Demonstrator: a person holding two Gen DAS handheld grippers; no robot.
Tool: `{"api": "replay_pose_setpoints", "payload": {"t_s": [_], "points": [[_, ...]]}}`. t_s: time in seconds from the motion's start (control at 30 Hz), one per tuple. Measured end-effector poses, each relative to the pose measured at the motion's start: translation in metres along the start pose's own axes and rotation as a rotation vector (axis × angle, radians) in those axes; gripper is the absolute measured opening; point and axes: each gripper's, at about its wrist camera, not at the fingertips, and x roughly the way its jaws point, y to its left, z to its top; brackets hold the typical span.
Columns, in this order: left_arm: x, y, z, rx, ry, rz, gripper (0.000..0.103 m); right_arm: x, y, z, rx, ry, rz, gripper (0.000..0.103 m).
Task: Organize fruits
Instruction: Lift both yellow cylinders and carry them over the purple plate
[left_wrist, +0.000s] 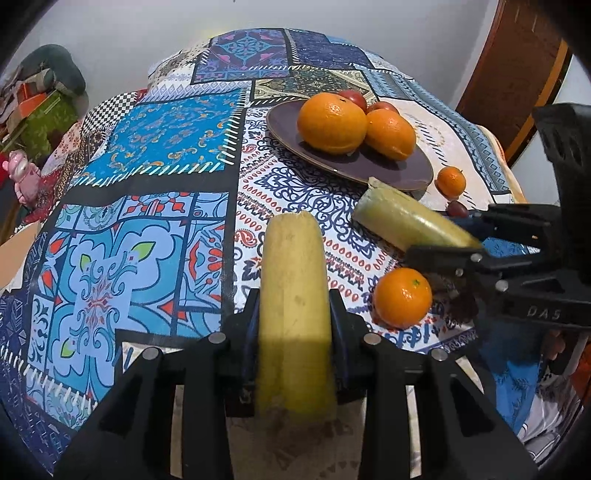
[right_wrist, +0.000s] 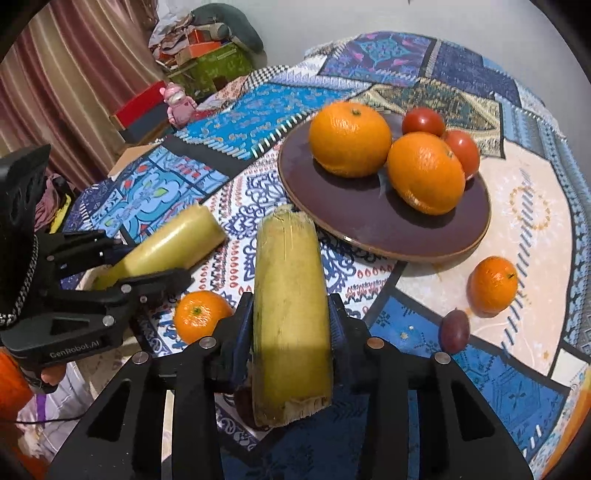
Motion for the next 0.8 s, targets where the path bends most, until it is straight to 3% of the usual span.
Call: {"api": "replay_pose_setpoints", "payload": {"t_s": [0.37, 0.8], "points": [[-0.023, 0.01, 0.014, -0.04, -0.063, 0.028, 0.034, -0.035, -0.005, 0.006, 0.022, -0.1, -0.022, 0.036], [-0.044, 0.005, 0.069, -0.013, -0.169, 0.035, 0.034, -0.065, -0.029, 0.032, 0.091, -0.23, -0.096, 0.036]]}}
